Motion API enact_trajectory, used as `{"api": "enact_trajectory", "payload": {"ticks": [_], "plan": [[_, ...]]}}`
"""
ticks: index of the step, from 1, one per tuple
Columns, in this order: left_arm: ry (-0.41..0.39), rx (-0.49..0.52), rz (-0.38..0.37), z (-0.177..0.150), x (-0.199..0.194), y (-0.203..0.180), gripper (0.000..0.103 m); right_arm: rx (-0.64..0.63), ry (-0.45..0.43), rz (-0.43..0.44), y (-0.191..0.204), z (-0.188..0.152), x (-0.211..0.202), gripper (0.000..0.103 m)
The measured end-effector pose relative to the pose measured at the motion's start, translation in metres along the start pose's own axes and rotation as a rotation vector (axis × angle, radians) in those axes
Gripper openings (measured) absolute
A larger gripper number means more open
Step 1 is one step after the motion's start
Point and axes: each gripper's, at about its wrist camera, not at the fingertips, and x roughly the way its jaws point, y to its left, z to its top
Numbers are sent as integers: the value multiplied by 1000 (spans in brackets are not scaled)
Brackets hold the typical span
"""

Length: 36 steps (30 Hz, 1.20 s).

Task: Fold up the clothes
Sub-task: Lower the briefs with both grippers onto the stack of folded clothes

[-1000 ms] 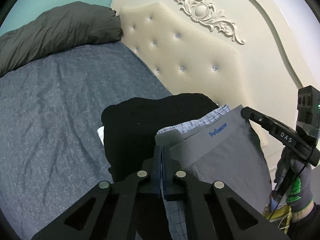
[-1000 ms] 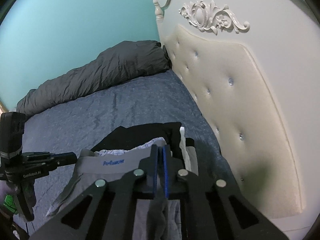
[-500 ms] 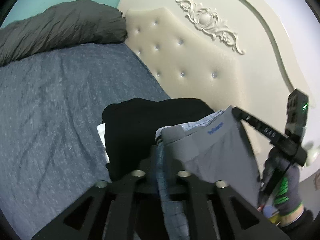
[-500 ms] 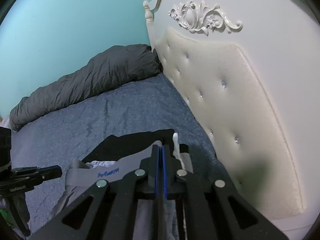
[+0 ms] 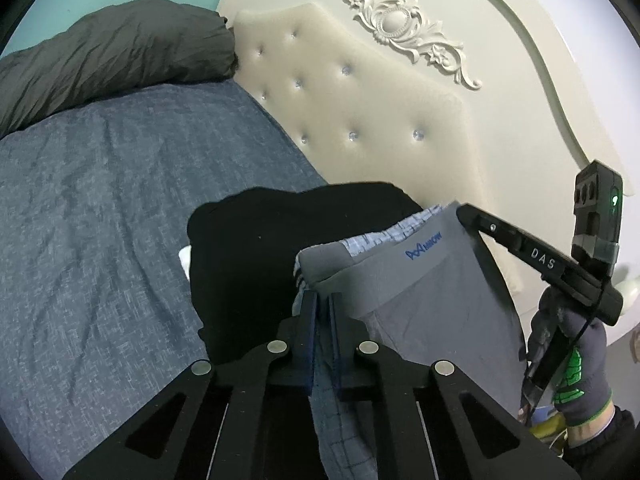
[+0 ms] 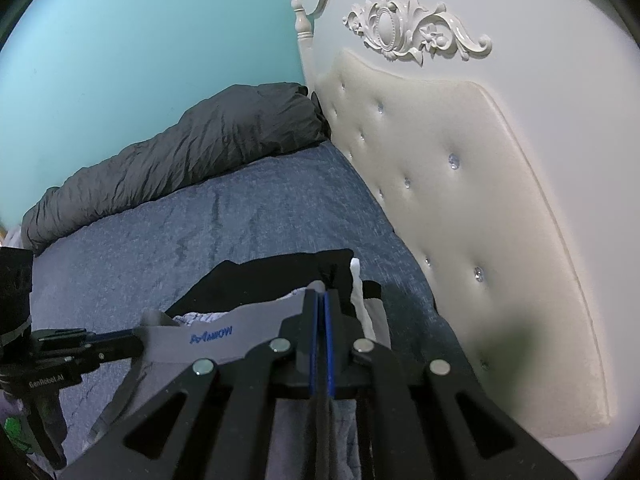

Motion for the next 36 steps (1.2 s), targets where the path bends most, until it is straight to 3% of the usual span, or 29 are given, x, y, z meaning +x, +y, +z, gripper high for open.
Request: {"api": "enact_trajectory", "payload": {"ticks": [5,15,18,23,25,26,28,36], "plan": [[-27,-77,-35,9,-5,10,6,-9,4,-4,2,0,4,3],[90,-178,-10,23,26,25,6,-29,46,-27,5,1,17,3],[90,-195,5,20,27,26,9,-23,71,-48,3,-1,22,4],[63,-172,25,18,18,23,13,14,57,-75,-6,-1,19,5],[53,-179,33,17,13,25,27,30,38,-76,-11,-2,12,11],[44,-183,38,16,9,27,29,39,27,-73,-14,-2,8,15],[31,-166,46,16,3,27,30,46,0,-49,-18,-2,-1,26],[-21,-65,94,4,-31,13,30,33,-64,16,-15,-14,-45,26]]}}
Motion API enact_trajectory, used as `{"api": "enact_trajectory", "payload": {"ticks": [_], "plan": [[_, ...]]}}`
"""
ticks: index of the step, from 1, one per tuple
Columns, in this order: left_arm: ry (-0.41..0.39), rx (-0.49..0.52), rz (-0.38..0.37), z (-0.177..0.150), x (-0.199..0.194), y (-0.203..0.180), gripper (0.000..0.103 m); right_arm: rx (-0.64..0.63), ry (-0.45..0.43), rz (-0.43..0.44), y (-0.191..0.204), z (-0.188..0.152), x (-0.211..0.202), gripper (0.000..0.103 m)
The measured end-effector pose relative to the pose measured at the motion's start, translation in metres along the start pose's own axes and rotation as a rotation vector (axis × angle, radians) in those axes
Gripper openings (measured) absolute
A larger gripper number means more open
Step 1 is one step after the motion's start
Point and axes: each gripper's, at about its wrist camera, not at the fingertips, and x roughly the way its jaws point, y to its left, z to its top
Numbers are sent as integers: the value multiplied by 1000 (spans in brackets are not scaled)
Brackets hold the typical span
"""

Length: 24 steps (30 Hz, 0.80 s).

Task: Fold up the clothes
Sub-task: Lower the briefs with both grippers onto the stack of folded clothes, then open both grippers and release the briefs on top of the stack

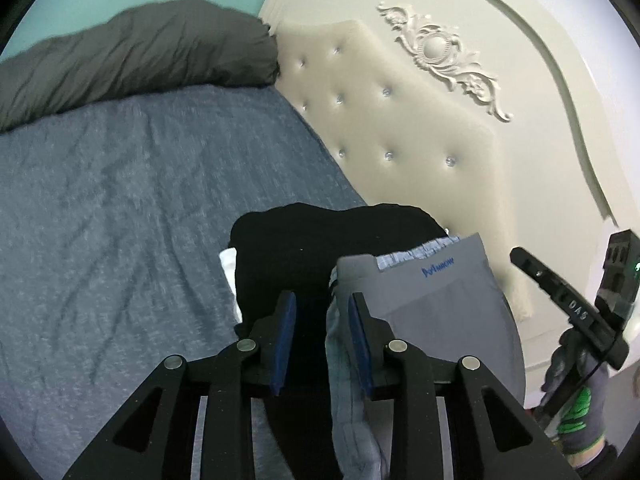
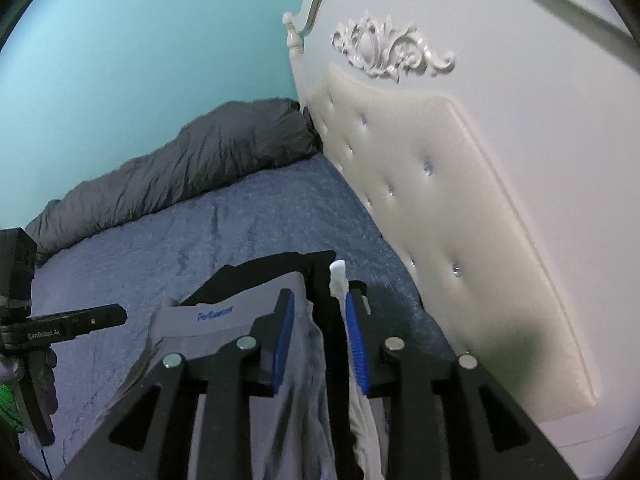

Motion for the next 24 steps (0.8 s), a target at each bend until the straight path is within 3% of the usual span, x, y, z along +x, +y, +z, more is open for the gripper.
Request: {"api": "enact_trajectory", "payload": {"ticks": [11,14,17,24], "plan": [[-26,190,0,-59,-42,-43,31,20,-47,119,15,-53,-59,26],[-14,221,-14,-81,-50,-51,31,31,-47,130,18,-73,-71,26],[-4,242,-19,-103,-59,-57,41,47,-50,133,18,-95,-83,26],[5,335,22,-142,-61,-75,41,53,-44,142,21,-131,-98,26]]}}
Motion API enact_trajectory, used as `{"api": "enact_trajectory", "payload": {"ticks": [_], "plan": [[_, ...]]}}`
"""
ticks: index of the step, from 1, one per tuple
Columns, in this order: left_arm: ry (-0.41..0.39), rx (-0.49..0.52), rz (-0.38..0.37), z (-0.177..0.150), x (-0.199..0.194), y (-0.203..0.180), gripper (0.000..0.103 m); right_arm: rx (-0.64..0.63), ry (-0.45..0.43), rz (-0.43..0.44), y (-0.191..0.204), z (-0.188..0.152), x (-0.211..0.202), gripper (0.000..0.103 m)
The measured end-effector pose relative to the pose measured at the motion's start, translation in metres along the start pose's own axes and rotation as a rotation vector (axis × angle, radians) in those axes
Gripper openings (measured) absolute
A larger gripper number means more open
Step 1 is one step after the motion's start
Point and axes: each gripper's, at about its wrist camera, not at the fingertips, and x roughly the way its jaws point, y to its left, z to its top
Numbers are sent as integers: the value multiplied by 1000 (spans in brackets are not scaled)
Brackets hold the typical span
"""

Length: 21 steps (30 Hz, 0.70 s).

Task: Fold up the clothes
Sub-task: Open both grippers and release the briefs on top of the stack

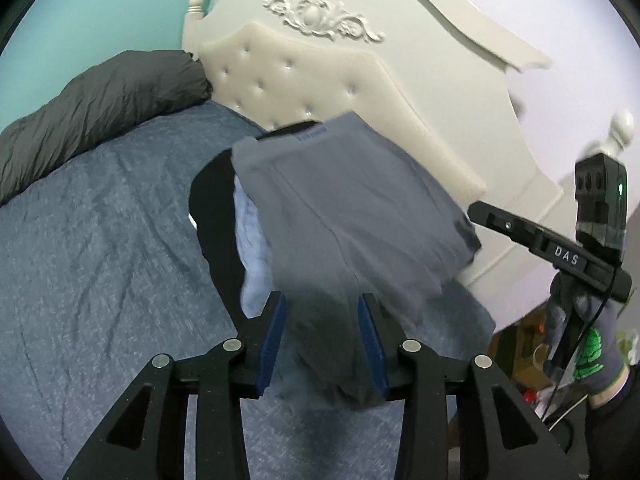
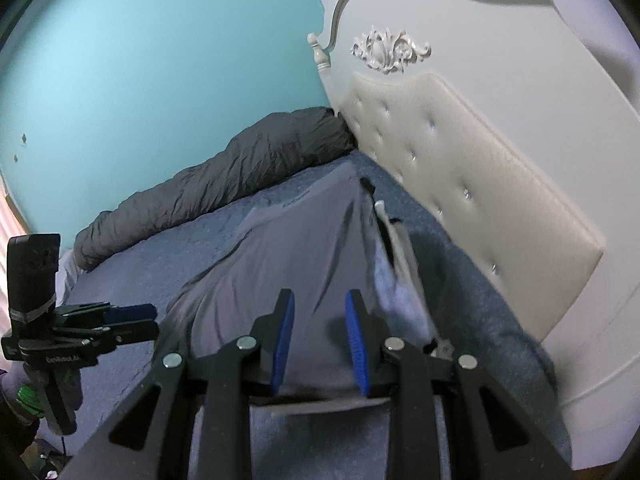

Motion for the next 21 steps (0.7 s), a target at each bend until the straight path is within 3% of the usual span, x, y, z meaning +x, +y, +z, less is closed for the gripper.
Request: {"api": "enact_trajectory", "payload": {"ticks": [12,21], "plan": [[71,84,130,-32,9,-8,41,39,41,-138,-23,-16,4,26],[31,21,127,-36,-17,-1,41,48,-15,-143,-14,-22,-21,26]]}}
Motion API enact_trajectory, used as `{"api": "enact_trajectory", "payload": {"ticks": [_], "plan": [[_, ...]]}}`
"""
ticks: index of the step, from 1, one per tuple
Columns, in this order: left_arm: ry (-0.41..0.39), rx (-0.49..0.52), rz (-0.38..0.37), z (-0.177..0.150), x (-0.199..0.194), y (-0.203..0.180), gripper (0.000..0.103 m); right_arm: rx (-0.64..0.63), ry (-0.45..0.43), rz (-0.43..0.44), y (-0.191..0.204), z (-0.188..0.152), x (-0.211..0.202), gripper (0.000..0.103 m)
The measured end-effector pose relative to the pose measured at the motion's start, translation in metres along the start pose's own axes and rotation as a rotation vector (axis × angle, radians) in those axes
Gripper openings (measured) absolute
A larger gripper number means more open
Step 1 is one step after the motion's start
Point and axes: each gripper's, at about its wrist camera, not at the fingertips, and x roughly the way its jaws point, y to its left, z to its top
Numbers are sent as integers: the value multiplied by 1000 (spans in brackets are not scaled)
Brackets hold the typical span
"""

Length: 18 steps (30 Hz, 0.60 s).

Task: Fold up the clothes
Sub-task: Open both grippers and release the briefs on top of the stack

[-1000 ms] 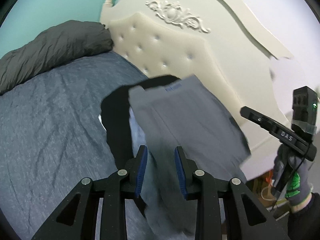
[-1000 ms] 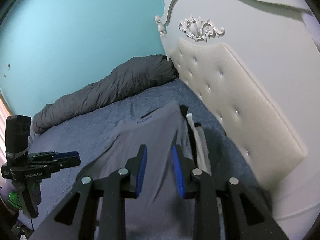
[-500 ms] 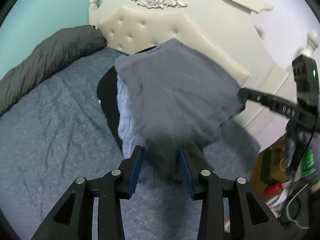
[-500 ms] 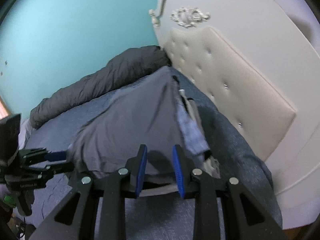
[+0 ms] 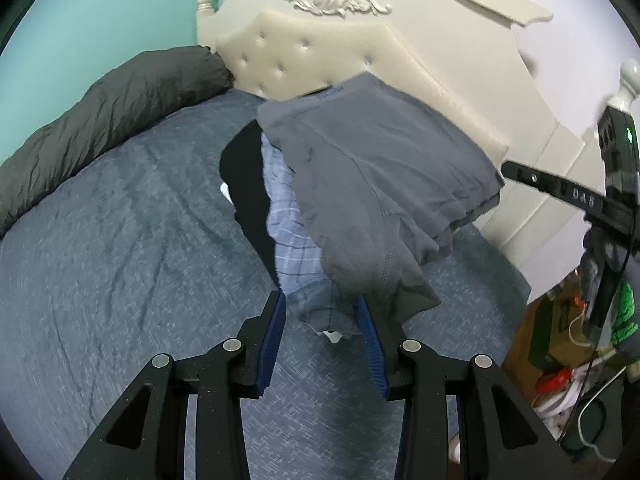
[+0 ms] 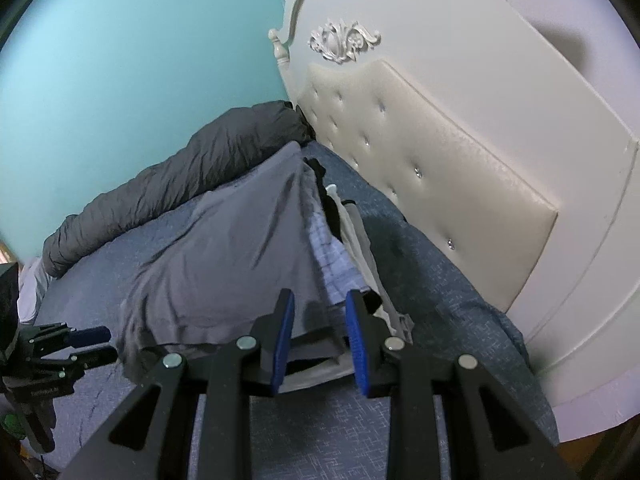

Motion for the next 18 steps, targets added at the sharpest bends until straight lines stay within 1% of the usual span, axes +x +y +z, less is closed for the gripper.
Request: {"api": "enact_trajectory", "payload": {"ticks": [10,12,18], "plan": [[-78,-10,-6,-7,-46,-9,42,0,-75,16,35,0,-44,26],[-98,-7,-2,-9,-57,-12,42,-5,-89,8,44,-3,-53,26],[-146,-13,6,-18,-92,-16,48,16,-120,-7,63,-14,-83,26]]}}
